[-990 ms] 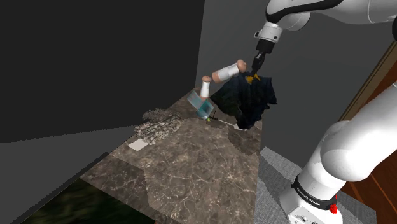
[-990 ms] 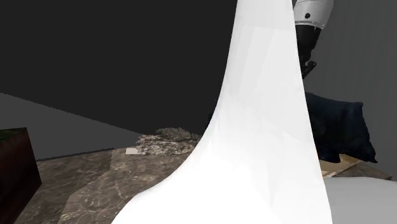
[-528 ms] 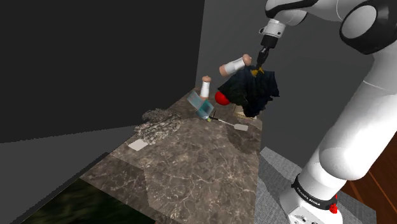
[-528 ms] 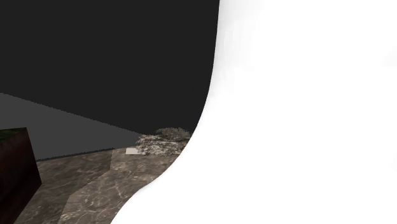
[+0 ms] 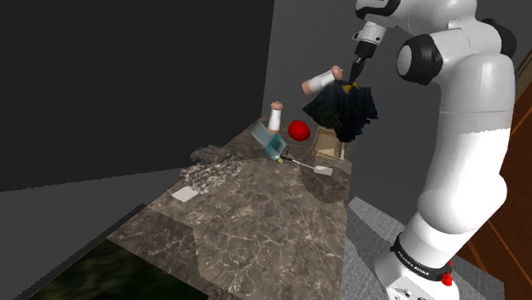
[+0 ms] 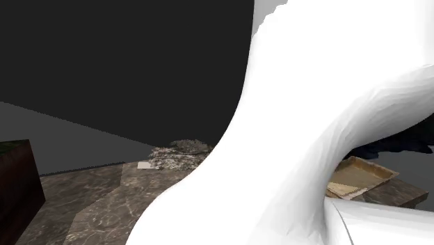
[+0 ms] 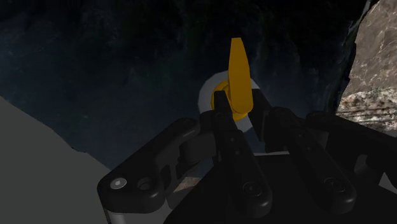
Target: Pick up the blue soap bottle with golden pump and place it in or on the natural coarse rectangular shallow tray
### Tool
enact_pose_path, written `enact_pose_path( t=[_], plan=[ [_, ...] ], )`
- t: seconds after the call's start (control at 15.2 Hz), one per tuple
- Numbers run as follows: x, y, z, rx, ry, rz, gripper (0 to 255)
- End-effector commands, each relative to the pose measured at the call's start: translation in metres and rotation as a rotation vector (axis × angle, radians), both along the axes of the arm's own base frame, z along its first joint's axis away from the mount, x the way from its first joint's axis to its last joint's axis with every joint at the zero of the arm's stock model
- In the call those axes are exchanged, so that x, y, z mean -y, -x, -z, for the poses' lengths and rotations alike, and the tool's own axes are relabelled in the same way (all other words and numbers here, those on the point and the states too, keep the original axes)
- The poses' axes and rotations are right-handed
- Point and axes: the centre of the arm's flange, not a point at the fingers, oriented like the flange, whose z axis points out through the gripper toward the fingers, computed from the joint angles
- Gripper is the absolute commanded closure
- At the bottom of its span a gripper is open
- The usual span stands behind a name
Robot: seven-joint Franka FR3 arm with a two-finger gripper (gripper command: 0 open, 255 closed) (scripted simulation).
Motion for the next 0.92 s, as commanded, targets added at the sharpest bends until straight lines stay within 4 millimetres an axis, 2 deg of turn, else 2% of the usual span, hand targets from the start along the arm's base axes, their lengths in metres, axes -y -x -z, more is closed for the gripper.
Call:
enact_pose_path(
  t=[0.0, 0.07, 0.13, 0.86],
  plan=[
    [0.025, -0.011, -0.004, 0.002, -0.002, -0.006, 255],
    [0.038, -0.015, -0.006, 0.002, -0.002, -0.006, 255],
    [0.041, -0.015, -0.007, 0.002, -0.002, -0.006, 255],
    [0.041, -0.015, 0.051, 0.002, -0.002, -0.006, 255]
  ],
)
